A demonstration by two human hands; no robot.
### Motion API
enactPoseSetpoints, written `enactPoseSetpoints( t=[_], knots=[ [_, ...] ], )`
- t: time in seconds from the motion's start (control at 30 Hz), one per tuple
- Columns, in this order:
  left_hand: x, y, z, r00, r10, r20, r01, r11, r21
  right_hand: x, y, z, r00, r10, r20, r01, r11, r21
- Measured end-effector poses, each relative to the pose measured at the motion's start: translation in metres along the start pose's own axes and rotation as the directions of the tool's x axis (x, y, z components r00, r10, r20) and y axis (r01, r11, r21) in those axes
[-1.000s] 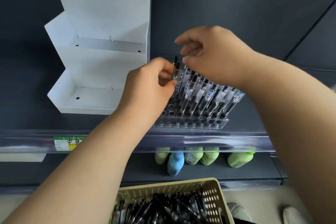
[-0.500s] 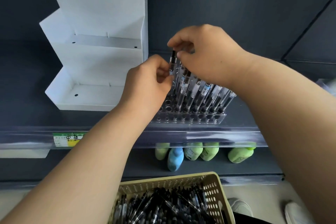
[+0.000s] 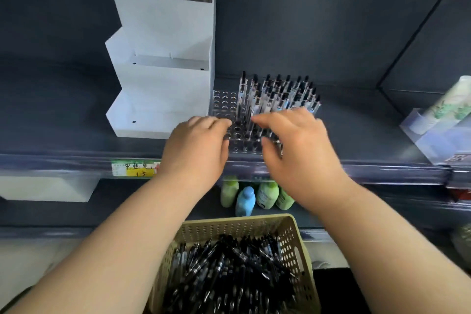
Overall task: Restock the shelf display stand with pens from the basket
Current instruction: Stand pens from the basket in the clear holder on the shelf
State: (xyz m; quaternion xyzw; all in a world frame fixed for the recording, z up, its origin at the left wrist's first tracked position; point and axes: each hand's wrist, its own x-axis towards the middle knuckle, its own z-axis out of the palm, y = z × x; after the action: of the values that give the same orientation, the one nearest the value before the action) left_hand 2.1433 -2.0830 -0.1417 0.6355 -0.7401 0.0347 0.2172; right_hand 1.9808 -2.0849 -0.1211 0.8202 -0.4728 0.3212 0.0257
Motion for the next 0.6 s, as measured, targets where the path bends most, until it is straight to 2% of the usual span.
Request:
enactPoseSetpoints(
  t=[0.07,0.1,0.13,0.2,0.23,0.27,0.33,0.47,0.53,0.6],
  knots=[
    [-0.026,0.002,-0.001,0.995,-0.004,0.099,-0.001,0.998,0.056,-0.043,-0.003,0.010,0.996,0.063,0.066,-0.062,0.998,-0.013],
    [-0.039,0.001,0.001,0.990,-0.022,0.138,0.014,0.998,0.064,-0.063,-0.002,0.015,0.978,0.137,0.159,-0.136,0.991,-0.012],
    [-0.055,0.001,0.003,0.983,-0.046,0.177,0.036,0.997,0.063,-0.082,-0.004,0.018,0.925,0.232,0.301,-0.229,0.972,-0.045],
    [-0.087,-0.001,0.013,0.957,-0.107,0.269,0.102,0.994,0.031,-0.111,-0.003,0.026,0.707,0.399,0.584,-0.348,0.915,-0.204],
    [-0.104,-0.001,0.020,0.937,-0.151,0.314,0.157,0.988,0.008,-0.122,-0.002,0.029,0.614,0.437,0.657,-0.382,0.893,-0.237],
    [-0.120,-0.002,0.030,0.913,-0.196,0.357,0.211,0.977,-0.005,-0.128,-0.002,0.032,0.567,0.455,0.686,-0.427,0.875,-0.227],
    [-0.154,-0.001,0.049,0.854,-0.272,0.444,0.295,0.955,0.019,-0.142,-0.001,0.033,0.536,0.498,0.681,-0.506,0.836,-0.213],
    [-0.210,0.000,0.078,0.692,-0.375,0.616,0.419,0.905,0.080,-0.170,-0.001,0.034,0.361,0.573,0.736,-0.465,0.795,-0.390],
    [-0.221,0.000,0.083,0.673,-0.383,0.633,0.440,0.895,0.073,-0.180,-0.006,0.037,0.298,0.564,0.770,-0.448,0.795,-0.409],
    [-0.221,0.001,0.085,0.684,-0.387,0.619,0.447,0.892,0.064,-0.187,-0.010,0.041,0.270,0.553,0.788,-0.436,0.800,-0.412]
  ],
)
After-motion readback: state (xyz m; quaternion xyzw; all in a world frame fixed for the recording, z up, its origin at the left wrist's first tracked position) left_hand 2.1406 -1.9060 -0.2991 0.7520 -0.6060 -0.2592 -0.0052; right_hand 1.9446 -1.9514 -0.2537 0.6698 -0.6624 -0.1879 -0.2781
